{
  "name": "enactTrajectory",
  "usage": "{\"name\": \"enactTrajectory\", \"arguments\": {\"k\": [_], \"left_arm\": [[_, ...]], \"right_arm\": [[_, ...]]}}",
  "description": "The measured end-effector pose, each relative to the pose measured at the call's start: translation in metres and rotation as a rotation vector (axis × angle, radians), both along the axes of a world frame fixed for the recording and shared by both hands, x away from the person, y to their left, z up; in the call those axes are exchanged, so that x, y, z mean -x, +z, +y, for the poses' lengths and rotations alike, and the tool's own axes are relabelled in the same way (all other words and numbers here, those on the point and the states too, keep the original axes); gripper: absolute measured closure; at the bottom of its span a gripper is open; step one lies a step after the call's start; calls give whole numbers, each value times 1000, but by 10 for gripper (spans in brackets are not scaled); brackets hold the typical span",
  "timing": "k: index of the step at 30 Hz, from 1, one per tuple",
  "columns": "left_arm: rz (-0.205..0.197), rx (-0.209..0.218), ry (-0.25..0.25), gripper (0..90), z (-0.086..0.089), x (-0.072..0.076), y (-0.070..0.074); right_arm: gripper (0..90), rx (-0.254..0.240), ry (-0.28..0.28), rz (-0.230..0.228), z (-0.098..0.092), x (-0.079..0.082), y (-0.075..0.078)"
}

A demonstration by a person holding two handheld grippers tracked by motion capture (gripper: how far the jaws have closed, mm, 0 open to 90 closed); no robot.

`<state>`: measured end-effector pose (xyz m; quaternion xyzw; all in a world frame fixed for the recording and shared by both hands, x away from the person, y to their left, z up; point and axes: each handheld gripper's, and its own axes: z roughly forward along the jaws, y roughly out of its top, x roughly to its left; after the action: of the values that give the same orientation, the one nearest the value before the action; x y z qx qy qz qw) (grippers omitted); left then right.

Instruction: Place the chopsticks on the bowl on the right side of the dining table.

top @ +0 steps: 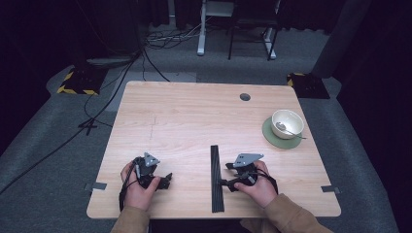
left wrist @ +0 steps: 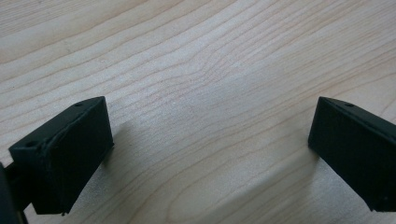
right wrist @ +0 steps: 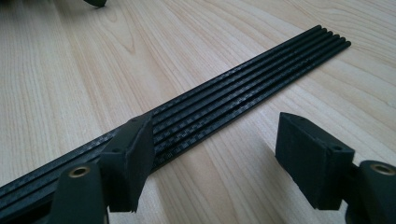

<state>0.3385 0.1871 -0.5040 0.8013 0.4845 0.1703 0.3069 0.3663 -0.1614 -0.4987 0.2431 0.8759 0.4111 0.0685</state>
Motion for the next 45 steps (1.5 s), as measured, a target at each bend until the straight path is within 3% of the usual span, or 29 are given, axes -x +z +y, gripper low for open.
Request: {"name": "enactTrajectory", "arguments": {"k": [32, 45], "left_arm": [[0, -2, 1, 1, 0, 0, 0], [0, -2, 1, 1, 0, 0, 0]], "right_arm": [[290, 16, -10, -9, 0, 4, -3], [298, 36, -51, -19, -19, 0, -2]]}}
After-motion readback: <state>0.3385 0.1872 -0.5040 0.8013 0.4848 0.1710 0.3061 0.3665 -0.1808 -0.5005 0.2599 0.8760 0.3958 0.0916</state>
